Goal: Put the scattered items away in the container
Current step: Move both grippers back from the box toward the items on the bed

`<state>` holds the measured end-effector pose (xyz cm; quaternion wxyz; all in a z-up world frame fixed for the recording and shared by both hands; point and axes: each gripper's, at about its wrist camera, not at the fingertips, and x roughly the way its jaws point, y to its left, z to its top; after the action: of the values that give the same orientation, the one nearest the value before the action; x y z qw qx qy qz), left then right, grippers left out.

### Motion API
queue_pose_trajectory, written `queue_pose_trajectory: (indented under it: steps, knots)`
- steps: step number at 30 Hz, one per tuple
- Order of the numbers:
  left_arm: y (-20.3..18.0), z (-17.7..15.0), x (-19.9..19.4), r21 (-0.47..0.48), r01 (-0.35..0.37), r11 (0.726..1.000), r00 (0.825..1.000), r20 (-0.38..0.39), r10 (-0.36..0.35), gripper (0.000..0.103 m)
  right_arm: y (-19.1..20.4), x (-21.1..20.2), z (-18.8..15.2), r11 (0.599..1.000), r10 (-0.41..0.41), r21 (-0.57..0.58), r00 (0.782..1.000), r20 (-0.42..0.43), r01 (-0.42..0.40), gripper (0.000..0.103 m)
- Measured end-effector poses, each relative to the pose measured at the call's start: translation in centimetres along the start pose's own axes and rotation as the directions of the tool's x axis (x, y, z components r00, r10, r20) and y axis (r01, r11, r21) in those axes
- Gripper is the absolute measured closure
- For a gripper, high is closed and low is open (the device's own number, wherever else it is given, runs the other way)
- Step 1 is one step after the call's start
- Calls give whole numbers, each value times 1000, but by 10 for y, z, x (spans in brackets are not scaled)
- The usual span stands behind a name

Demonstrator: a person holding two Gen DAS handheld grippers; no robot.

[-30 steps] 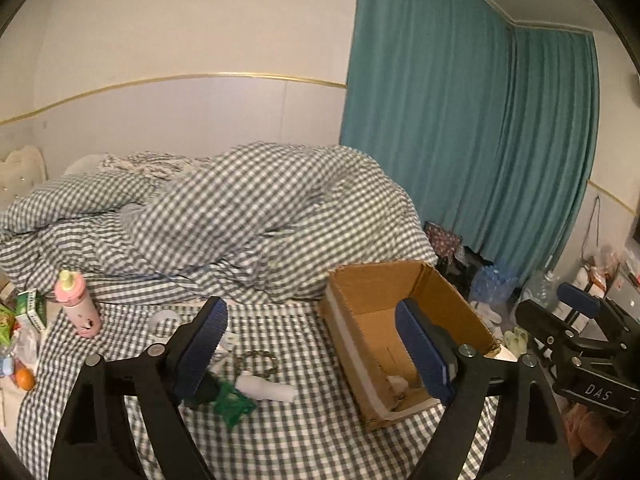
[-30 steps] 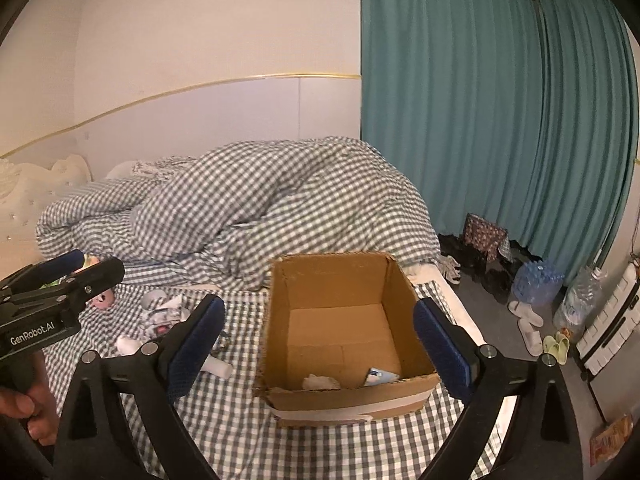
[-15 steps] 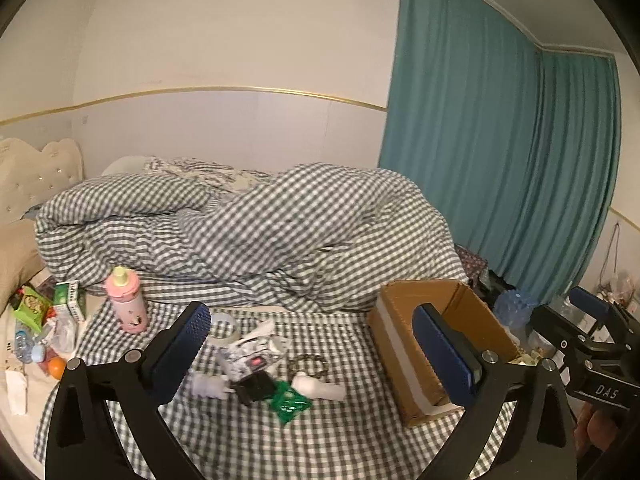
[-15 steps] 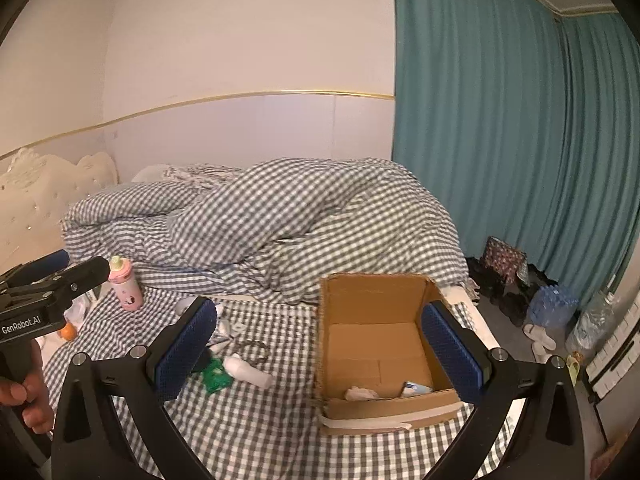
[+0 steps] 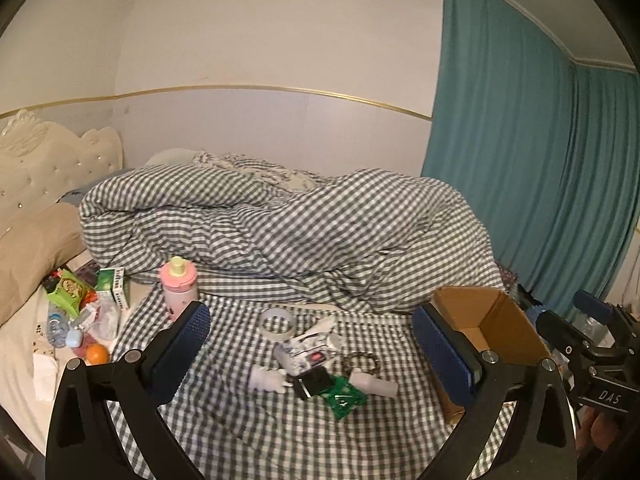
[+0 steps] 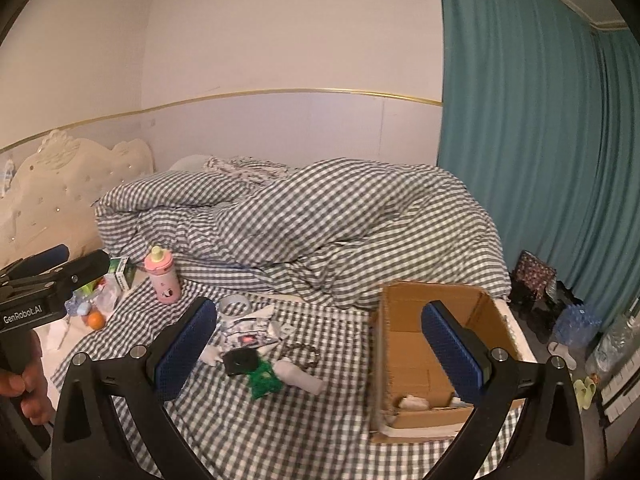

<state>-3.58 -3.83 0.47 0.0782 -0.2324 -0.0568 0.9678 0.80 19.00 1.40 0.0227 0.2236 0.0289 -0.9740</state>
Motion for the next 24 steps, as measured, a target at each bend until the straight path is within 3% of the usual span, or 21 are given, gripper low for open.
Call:
queue_pose_trajectory:
  steps: [14,24]
  knots:
    - [39,-22,53,-16,-46,999,995,-86,44,0,31,62,-15,999,51,-8,995,-84,-52,0]
    - [61,-52,119,-7,-70,998,976,-207,67,0,48,133,-48,997,73,-19,975,-211,-79,0]
